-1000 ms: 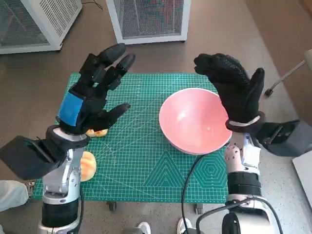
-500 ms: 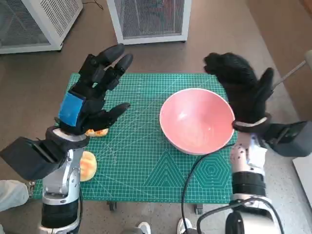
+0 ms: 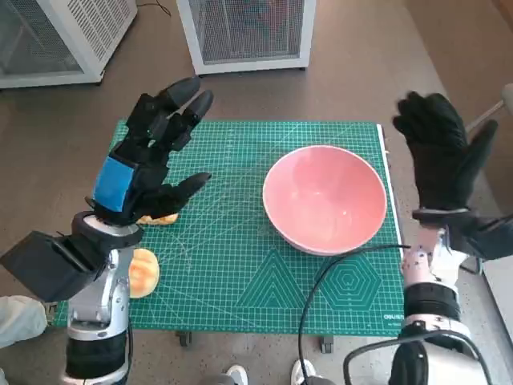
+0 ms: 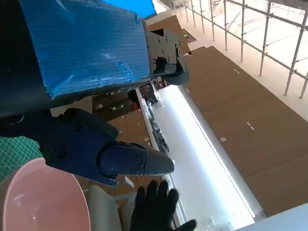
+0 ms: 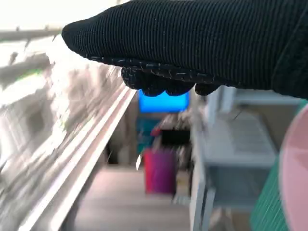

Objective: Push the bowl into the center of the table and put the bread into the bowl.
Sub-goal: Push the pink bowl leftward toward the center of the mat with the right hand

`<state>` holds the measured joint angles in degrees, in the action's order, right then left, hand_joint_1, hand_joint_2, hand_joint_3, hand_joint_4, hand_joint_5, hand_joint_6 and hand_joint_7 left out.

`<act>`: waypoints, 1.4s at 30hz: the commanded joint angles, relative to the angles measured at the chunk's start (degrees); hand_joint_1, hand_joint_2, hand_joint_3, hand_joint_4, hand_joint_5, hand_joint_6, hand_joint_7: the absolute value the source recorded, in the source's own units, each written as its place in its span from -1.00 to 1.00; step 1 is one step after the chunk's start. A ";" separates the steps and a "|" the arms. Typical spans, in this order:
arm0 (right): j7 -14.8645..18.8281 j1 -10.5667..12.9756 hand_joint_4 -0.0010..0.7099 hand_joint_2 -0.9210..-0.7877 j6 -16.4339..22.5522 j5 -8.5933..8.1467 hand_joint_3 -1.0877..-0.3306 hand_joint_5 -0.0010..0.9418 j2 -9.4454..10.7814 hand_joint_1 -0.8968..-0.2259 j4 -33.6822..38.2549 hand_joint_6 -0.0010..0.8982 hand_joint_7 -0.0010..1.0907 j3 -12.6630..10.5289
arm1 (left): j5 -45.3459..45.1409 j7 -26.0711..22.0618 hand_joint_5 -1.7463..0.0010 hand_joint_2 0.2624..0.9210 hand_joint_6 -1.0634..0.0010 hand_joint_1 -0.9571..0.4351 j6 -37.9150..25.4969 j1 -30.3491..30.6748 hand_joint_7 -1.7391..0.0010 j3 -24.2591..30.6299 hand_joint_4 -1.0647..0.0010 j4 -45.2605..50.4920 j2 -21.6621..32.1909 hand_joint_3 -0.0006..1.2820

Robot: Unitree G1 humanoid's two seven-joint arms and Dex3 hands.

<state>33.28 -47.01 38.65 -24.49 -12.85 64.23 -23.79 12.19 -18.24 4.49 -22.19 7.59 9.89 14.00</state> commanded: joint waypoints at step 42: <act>-14.37 1.45 0.31 -1.00 -16.33 9.82 0.47 -0.97 8.44 0.52 11.90 0.53 -0.92 0.34 | 0.52 0.89 1.00 1.00 0.88 -0.30 -2.17 5.60 0.32 1.29 0.43 5.48 1.01 -0.66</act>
<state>19.71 -46.10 24.13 -15.31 -5.83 75.14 -23.50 12.27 -17.62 2.84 -17.28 8.27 13.82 14.26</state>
